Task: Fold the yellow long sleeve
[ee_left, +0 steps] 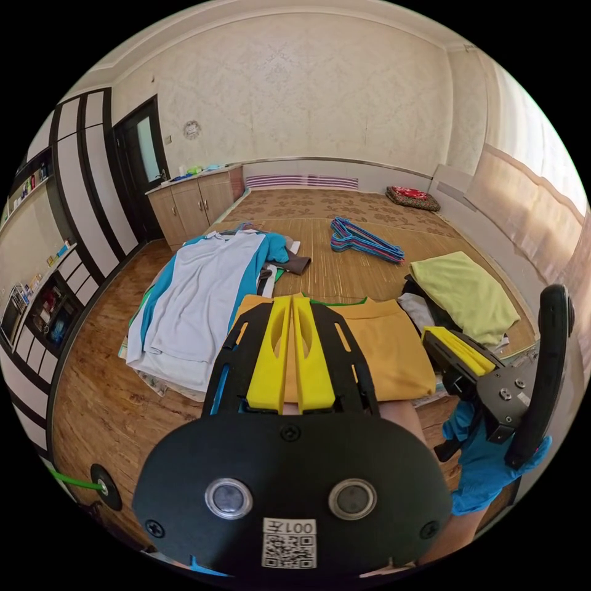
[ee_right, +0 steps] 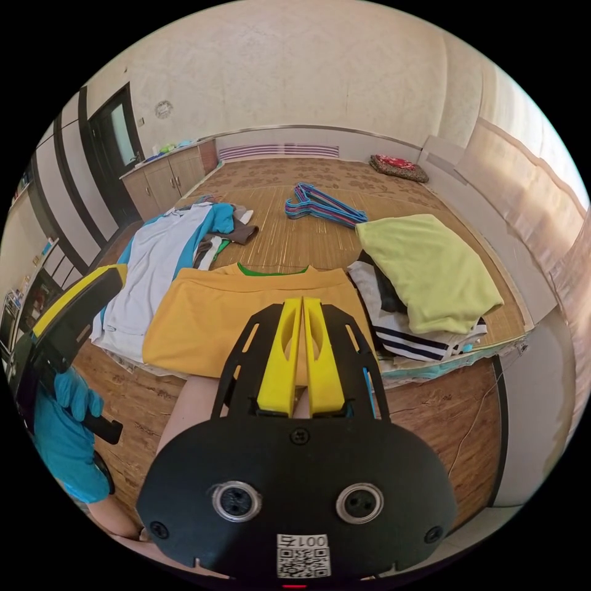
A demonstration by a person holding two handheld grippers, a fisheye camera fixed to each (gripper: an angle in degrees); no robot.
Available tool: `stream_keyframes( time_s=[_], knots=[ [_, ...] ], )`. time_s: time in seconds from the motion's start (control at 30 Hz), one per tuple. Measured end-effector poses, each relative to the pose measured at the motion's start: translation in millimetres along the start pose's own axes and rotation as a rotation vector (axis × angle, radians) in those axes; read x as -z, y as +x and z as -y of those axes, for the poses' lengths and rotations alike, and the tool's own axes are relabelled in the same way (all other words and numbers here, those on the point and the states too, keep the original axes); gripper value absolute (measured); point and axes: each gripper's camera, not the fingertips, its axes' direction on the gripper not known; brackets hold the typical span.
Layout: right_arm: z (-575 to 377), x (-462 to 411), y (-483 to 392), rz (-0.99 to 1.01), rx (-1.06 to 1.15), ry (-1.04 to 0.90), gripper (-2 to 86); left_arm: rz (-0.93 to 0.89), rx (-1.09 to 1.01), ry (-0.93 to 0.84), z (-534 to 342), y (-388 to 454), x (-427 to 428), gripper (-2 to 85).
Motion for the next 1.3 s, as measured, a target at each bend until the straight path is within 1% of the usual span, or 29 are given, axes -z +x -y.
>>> stream_keyframes(
  time_s=[1.3],
  knots=[
    [1.2, -11.3, -5.0, 0.011, 0.025, -0.01, 0.3, 0.004, 0.018, -0.012, 10.2, -12.2, -14.8, -1.6]
  ],
)
